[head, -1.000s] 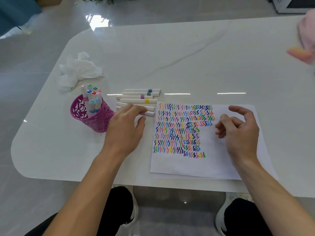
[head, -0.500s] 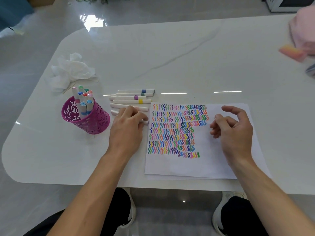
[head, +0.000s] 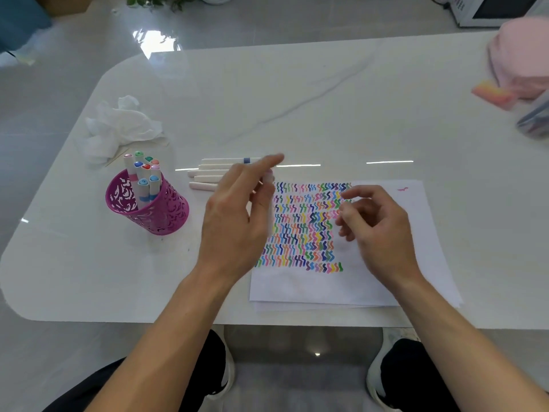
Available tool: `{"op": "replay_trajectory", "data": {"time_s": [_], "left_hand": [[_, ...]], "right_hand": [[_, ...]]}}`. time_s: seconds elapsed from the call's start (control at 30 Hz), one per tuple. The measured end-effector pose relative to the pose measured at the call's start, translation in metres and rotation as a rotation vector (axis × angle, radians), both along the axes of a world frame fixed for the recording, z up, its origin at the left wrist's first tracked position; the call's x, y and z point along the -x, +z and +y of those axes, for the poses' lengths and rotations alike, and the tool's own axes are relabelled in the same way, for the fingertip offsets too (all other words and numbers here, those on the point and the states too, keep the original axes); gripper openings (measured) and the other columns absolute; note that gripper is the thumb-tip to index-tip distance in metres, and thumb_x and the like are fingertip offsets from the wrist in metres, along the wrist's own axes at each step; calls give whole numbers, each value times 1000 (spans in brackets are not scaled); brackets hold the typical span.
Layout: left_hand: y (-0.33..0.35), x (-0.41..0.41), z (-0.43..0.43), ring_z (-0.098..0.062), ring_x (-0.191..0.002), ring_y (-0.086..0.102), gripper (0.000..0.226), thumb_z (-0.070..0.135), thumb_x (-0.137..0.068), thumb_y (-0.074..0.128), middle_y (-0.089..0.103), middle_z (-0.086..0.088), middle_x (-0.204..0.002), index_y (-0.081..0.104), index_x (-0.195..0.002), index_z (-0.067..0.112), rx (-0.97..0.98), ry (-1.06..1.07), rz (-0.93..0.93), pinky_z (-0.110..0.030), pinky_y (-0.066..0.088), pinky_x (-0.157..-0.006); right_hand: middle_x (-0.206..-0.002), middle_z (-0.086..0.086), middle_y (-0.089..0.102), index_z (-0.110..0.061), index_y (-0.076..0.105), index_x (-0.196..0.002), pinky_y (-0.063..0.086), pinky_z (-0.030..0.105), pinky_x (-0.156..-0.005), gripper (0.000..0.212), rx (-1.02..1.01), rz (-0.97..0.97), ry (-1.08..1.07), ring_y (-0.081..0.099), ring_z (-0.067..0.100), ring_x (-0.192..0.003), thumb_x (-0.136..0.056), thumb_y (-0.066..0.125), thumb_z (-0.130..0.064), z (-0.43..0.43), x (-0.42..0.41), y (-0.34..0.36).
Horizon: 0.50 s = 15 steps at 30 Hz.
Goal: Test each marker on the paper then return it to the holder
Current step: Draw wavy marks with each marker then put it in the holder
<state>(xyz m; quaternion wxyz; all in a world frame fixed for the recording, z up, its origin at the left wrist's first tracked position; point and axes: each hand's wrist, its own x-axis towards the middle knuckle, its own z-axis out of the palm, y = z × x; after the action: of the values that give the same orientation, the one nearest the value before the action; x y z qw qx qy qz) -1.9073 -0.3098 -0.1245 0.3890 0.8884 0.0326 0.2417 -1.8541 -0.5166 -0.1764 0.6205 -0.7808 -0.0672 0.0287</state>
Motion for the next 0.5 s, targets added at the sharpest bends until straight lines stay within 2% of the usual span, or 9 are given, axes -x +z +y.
{"op": "replay_trajectory", "data": {"time_s": [0.07, 0.17, 0.23, 0.37, 0.43, 0.5], "left_hand": [[1, 5, -13, -11, -93, 67, 25, 13, -100, 61, 68, 11, -103, 68, -120, 26, 105, -49, 52, -31, 56, -81], [-3, 15, -33, -8, -87, 73, 17, 12, -94, 68, 73, 14, -91, 71, -105, 25, 299, -92, 179, -29, 59, -81], [-5, 19, -40, -7, -84, 74, 13, 12, -93, 70, 75, 14, -87, 72, -100, 23, 382, -85, 228, -29, 60, -79], [-6, 23, -43, -10, -77, 75, 7, 13, -92, 72, 77, 7, -81, 72, -96, 20, 456, -134, 366, -33, 62, -77], [-5, 24, -44, -12, -71, 74, 5, 17, -93, 70, 76, 4, -77, 69, -93, 22, 424, -183, 449, -36, 62, -75], [-6, 26, -46, -13, -69, 72, 7, 19, -95, 68, 75, 3, -75, 64, -91, 23, 360, -223, 507, -39, 61, -75]], "right_hand": [[-86, -10, 74, -33, 68, -104, 58, 24, -69, 6, 66, -57, 109, 72, 12, -77, -98, 67, -31, 6, 7, 5], [-96, -17, 72, -37, 65, -114, 54, 16, -80, 27, 168, -142, 259, 71, 6, -94, -93, 66, -55, 10, 21, 11], [-94, -18, 72, -37, 62, -119, 55, 18, -78, 32, 204, -142, 302, 71, 2, -93, -94, 67, -56, 7, 26, 14], [-76, -12, 68, -34, 60, -127, 52, 25, -67, 33, 317, -111, 372, 68, 9, -73, -96, 67, -45, -9, 28, 21], [-77, -14, 67, -32, 60, -128, 51, 28, -68, 31, 433, -121, 437, 66, 9, -72, -100, 64, -42, -17, 30, 24], [-87, -12, 72, -28, 62, -125, 53, 37, -75, 25, 544, -109, 504, 67, 15, -80, -103, 59, -40, -24, 33, 25]]}}
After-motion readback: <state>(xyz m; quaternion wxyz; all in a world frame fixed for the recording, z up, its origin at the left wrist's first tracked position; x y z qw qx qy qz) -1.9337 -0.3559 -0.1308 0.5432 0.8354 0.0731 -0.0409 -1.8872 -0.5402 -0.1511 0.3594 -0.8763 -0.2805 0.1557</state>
